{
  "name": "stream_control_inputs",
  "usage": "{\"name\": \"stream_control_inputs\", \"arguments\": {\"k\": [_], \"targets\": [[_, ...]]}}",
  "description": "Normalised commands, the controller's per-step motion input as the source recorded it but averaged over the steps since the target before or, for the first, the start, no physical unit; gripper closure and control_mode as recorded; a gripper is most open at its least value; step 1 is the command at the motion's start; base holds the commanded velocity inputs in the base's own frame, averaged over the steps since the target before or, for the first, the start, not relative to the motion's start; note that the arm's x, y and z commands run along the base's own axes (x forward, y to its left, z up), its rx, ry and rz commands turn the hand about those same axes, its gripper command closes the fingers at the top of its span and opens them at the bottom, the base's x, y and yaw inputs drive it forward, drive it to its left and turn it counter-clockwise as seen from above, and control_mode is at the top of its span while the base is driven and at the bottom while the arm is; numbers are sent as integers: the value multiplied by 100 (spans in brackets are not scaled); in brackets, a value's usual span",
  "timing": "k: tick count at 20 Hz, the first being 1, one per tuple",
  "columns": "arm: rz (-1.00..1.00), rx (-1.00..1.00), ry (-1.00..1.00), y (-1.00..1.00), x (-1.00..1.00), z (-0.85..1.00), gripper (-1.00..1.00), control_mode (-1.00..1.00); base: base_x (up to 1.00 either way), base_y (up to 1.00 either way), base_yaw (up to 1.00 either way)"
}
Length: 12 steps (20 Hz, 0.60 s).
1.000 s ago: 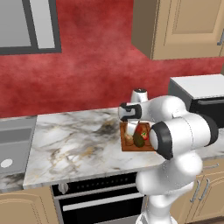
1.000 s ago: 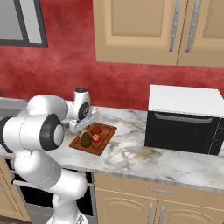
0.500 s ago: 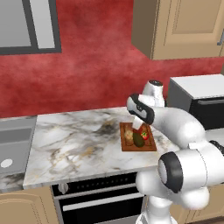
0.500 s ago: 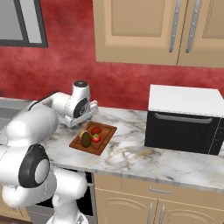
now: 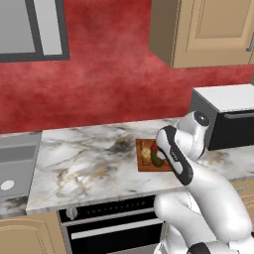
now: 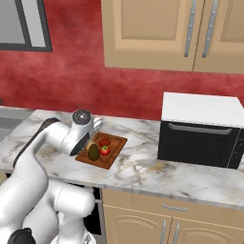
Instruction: Place the avocado, onion, tomato, and bell pepper on the cutting board.
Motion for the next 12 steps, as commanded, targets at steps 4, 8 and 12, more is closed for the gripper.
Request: {"name": "stream_control_inputs", "arguments": {"k": [4, 8, 12], "targets": [[-2, -1, -19, 0, -42, 0, -100, -100, 0, 0, 0], [0, -13, -39, 18, -87, 0, -100, -100, 0, 0, 0], [0, -14, -41, 22, -90, 3, -100, -100, 0, 0, 0]]}}
